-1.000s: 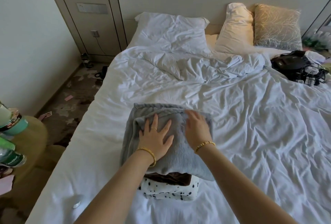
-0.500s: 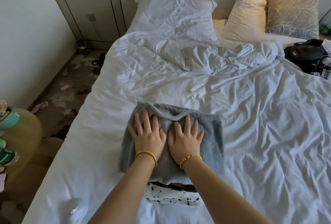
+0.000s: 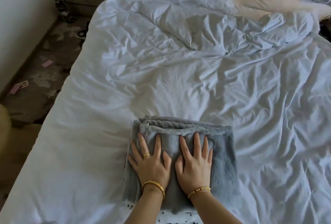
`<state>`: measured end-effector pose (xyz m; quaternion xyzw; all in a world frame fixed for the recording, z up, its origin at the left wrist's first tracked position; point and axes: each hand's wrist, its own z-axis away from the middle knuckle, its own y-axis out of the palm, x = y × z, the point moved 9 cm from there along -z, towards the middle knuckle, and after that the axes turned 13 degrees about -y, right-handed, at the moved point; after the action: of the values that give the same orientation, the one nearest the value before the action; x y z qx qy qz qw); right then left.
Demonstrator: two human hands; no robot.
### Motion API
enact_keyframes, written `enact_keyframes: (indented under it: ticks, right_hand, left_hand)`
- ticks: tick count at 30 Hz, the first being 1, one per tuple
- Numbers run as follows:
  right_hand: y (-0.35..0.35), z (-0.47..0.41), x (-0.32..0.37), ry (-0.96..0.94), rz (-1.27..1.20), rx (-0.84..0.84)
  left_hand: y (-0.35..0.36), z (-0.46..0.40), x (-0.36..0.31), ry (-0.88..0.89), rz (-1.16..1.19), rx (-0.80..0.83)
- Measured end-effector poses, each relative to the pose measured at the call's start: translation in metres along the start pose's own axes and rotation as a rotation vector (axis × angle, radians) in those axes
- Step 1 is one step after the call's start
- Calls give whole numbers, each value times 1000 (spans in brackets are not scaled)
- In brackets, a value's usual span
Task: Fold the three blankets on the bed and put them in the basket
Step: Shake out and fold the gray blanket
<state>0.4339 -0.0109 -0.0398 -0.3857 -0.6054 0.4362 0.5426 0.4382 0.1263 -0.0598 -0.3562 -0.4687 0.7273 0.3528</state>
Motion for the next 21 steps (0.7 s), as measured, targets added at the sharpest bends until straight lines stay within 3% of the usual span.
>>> enact_keyframes:
  ticks: [15,21]
  right_hand:
    - [28,-26,-15,5,-12,-42]
    - [-1,-18,2,10,-40,-77]
  left_hand:
    - [11,-29,-6,-2,87,-248]
    - [-9,-17,14,-74,264,-185]
